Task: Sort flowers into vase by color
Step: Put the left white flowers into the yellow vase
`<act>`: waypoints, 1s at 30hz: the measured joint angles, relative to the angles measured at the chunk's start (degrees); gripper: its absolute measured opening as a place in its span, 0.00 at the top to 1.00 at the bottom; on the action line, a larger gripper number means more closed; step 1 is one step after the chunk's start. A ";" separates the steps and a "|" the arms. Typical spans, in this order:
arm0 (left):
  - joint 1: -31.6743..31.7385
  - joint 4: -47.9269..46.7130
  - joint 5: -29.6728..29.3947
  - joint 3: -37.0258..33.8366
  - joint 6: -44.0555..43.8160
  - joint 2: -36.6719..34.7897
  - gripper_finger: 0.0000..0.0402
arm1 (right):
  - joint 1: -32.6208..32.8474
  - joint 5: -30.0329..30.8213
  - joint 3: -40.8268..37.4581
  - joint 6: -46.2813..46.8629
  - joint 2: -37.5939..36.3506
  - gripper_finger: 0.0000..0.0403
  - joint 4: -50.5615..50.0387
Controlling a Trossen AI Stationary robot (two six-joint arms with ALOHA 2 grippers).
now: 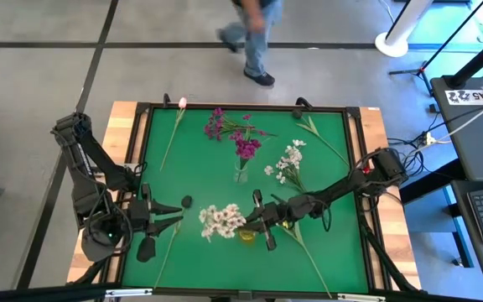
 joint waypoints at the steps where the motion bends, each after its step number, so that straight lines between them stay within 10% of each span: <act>1: 0.00 -0.04 0.00 0.00 -0.02 0.00 0.78 | -0.45 -0.12 0.00 0.01 0.00 0.96 0.63; 30: 0.00 -0.02 0.00 0.00 -0.11 0.02 0.78 | -2.81 -1.56 3.76 -1.22 3.05 0.96 3.52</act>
